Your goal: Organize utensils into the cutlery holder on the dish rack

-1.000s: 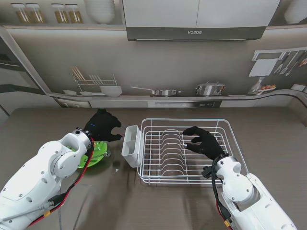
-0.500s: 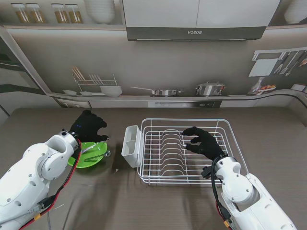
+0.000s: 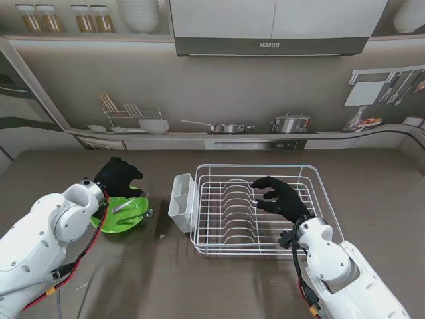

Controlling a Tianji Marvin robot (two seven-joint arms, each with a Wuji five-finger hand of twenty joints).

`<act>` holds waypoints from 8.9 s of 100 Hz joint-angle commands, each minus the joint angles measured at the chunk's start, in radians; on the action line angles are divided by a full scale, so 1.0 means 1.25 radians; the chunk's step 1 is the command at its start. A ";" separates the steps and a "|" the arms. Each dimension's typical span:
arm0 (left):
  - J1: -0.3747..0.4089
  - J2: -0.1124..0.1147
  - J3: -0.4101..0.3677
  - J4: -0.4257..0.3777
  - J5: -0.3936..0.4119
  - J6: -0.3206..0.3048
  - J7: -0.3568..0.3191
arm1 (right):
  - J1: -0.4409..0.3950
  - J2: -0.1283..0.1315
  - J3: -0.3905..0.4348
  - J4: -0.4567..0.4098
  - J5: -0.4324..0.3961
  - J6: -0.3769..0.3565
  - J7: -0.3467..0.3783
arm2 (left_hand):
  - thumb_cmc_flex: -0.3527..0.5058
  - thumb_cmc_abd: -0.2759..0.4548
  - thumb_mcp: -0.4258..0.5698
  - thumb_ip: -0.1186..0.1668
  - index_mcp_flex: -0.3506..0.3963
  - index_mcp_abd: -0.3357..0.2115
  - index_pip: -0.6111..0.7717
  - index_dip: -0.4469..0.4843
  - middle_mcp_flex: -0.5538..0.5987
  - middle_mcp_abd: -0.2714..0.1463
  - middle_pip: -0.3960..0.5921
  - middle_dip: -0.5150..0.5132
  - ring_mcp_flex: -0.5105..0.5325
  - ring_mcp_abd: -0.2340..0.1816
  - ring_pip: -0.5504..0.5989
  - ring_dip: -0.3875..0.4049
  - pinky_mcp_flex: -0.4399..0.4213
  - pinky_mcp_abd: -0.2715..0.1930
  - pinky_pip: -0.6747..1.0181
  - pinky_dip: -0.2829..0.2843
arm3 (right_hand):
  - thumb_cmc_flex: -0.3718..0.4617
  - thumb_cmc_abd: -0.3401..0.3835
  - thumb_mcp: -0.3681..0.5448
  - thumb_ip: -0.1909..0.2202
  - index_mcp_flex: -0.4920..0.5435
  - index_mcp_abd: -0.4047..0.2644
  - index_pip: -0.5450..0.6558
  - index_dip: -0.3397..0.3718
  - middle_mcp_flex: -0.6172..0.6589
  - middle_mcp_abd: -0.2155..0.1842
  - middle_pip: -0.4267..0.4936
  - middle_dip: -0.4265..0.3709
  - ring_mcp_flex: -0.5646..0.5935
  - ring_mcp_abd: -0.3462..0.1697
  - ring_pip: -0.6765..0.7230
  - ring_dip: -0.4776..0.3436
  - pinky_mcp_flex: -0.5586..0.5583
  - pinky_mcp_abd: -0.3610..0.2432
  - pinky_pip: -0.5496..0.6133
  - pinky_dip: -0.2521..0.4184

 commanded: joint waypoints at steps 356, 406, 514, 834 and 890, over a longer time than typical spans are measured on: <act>-0.219 -0.038 0.260 0.348 -0.203 0.014 0.105 | -0.016 -0.002 0.006 -0.021 0.020 0.025 0.023 | 0.240 -0.001 -0.079 -0.018 0.149 -0.161 0.351 0.164 0.056 -0.029 0.055 0.030 0.021 -0.021 0.026 -0.011 0.078 0.017 -0.243 0.072 | -0.023 0.040 -0.002 0.020 -0.011 -0.002 -0.004 -0.018 -0.002 0.003 -0.008 -0.008 -0.005 -0.016 0.007 -0.002 -0.007 -0.039 -0.001 0.011; -0.218 -0.042 0.255 0.367 -0.208 -0.001 0.137 | -0.016 -0.003 0.004 -0.020 0.025 0.028 0.024 | 0.272 0.026 -0.070 -0.017 0.160 -0.144 0.459 0.179 0.105 -0.051 0.109 0.074 0.061 -0.032 0.061 -0.006 0.112 0.004 -0.224 0.071 | -0.024 0.051 -0.001 0.021 -0.011 -0.002 -0.004 -0.018 -0.003 0.004 -0.008 -0.008 -0.006 -0.015 0.008 -0.002 -0.009 -0.040 -0.002 0.011; -0.126 -0.030 0.098 0.212 -0.201 -0.004 0.052 | -0.013 -0.004 0.003 -0.017 0.028 0.033 0.023 | 0.273 0.032 -0.052 -0.026 0.158 -0.124 0.498 0.223 0.124 -0.054 0.120 0.191 0.078 -0.032 0.064 -0.012 -0.016 -0.020 0.118 -0.039 | -0.025 0.066 -0.003 0.022 -0.012 0.004 -0.004 -0.019 -0.004 0.005 -0.007 -0.008 -0.005 -0.014 0.010 -0.002 -0.010 -0.042 -0.002 0.011; -0.309 -0.114 0.333 0.326 -0.430 -0.054 0.103 | -0.011 -0.006 0.008 -0.015 0.032 0.024 0.015 | 0.237 -0.035 -0.065 -0.028 0.119 -0.061 0.337 0.132 0.105 -0.022 0.089 0.096 0.055 -0.013 0.050 -0.009 -0.034 -0.024 0.084 -0.052 | -0.026 0.062 -0.003 0.021 -0.015 0.005 -0.004 -0.019 -0.003 0.005 -0.006 -0.007 -0.003 -0.014 0.012 -0.001 -0.011 -0.044 -0.001 0.010; -0.291 -0.102 0.310 0.298 -0.411 -0.053 0.088 | -0.012 -0.005 0.010 -0.016 0.033 0.024 0.016 | 0.042 -0.010 0.062 -0.007 0.004 0.004 0.000 0.050 0.047 0.010 0.039 0.039 0.012 0.003 0.012 -0.014 -0.048 -0.016 0.011 -0.047 | -0.025 0.062 -0.003 0.021 -0.016 0.008 -0.003 -0.019 -0.003 0.005 -0.007 -0.007 -0.001 -0.013 0.013 -0.001 -0.011 -0.043 -0.001 0.010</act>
